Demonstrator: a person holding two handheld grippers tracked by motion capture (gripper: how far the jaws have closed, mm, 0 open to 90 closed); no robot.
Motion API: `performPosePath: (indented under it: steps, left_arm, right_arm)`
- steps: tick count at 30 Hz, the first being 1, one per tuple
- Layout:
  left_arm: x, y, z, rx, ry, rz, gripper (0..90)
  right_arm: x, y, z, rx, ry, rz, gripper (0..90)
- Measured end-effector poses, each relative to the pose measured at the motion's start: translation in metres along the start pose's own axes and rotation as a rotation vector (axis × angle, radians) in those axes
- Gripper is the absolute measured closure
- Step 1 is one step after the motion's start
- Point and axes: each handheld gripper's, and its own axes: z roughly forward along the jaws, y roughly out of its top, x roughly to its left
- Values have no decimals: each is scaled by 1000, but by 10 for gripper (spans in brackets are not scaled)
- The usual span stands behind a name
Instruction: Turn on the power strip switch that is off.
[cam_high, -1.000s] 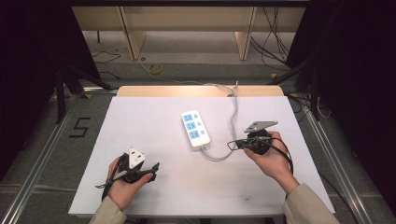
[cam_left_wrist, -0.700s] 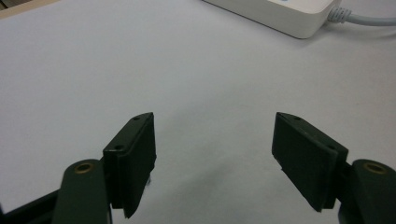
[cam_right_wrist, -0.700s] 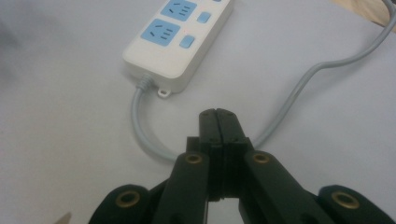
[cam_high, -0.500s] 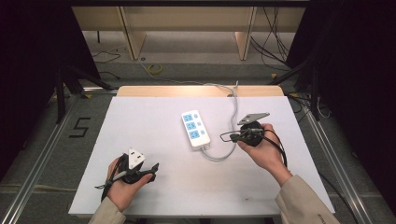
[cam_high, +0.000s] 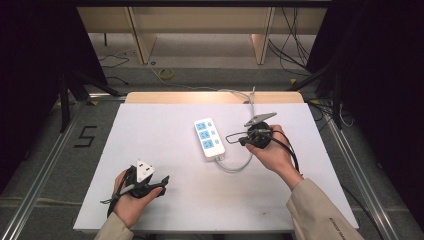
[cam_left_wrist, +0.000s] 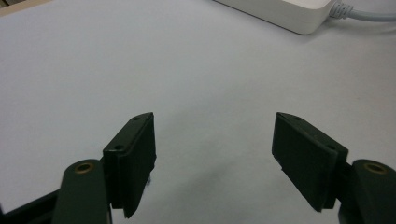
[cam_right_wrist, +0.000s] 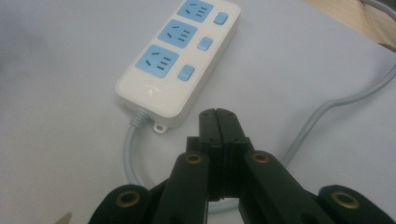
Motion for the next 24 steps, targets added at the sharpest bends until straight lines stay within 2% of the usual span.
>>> performPosePath:
  steps: [9, 22, 24]
  left_arm:
    - [0, 0, 0, 1, -1, -2, 302]
    - [0, 0, 1, 2, -5, 0, 302]
    - [0, 0, 1, 1, -5, 0, 303]
  right_arm:
    - [-2, 14, 14, 9, -3, 16, 900]
    - [-3, 34, 33, 22, 0, 14, 900]
    - [-3, 37, 36, 25, 1, 26, 900]
